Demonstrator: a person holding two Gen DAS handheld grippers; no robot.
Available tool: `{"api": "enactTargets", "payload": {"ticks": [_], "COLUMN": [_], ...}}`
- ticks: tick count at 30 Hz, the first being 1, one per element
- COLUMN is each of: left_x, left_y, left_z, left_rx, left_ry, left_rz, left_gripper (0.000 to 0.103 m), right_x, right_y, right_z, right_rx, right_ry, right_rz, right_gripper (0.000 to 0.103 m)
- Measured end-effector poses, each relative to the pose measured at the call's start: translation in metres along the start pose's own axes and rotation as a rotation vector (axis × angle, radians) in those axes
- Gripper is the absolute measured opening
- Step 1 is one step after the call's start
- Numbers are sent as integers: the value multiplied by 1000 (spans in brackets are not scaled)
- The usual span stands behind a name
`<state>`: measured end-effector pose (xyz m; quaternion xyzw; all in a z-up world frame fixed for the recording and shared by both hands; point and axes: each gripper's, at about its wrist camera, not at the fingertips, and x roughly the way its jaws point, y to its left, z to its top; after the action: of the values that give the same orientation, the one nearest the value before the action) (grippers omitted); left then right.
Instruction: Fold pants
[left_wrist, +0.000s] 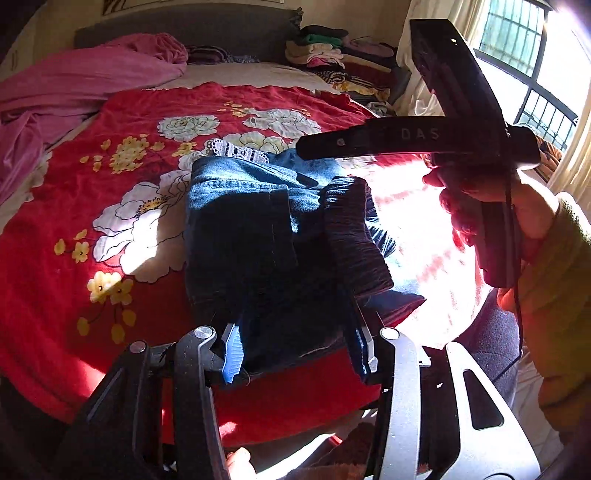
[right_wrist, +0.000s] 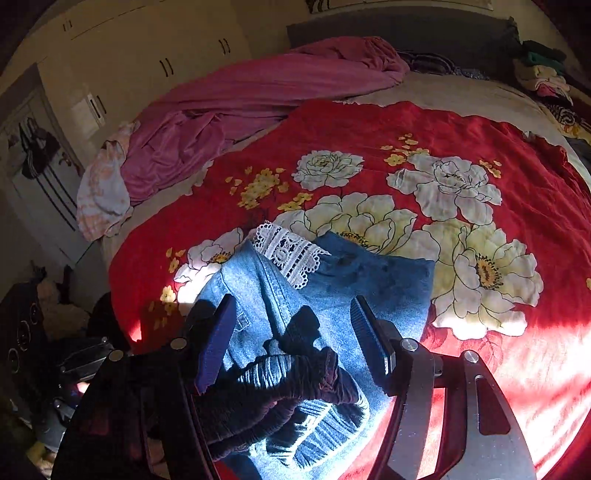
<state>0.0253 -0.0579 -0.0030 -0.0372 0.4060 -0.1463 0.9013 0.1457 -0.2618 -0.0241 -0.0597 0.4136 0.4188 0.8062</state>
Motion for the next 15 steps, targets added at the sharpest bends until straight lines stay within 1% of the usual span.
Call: {"api": "enactTargets", "payload": {"ticks": [4,5,6,7,8,9,10,12,14,15], "left_x": [12,12,12,12,12,12,12,12,12,11], "left_y": [-7,-8,-7,-7,-5,-4,-2,-1,-1,-1], "left_z": [-8,-10,-10,-11,-11,-11,-12,-12,-11,-11], "left_rx": [34,44,44,40,36,29,23,18,19,16], "left_ry": [55,53,52,54,54,54,55,53,51,49], "left_rz": [-6,-4,-10,-18,-20,-22,-27,-30,-29,-31], "left_gripper": [35,35,35,35,35,35,35,36,37,37], "right_x": [32,40,47,52,53,50,46,37,36,39], "right_y": [9,13,16,19,22,25,27,30,29,29], "right_z": [4,2,-1,-4,-7,-8,-7,0,7,10], "right_rx": [-70,-94,-123,-146,-161,-170,-174,-194,-210,-231], "right_ry": [105,134,161,170,157,136,111,59,51,52], "right_rz": [-7,-13,-29,-41,-45,-50,-71,-115,-148,-186], "right_gripper": [61,59,48,40,37,27,12,5,4,0]}}
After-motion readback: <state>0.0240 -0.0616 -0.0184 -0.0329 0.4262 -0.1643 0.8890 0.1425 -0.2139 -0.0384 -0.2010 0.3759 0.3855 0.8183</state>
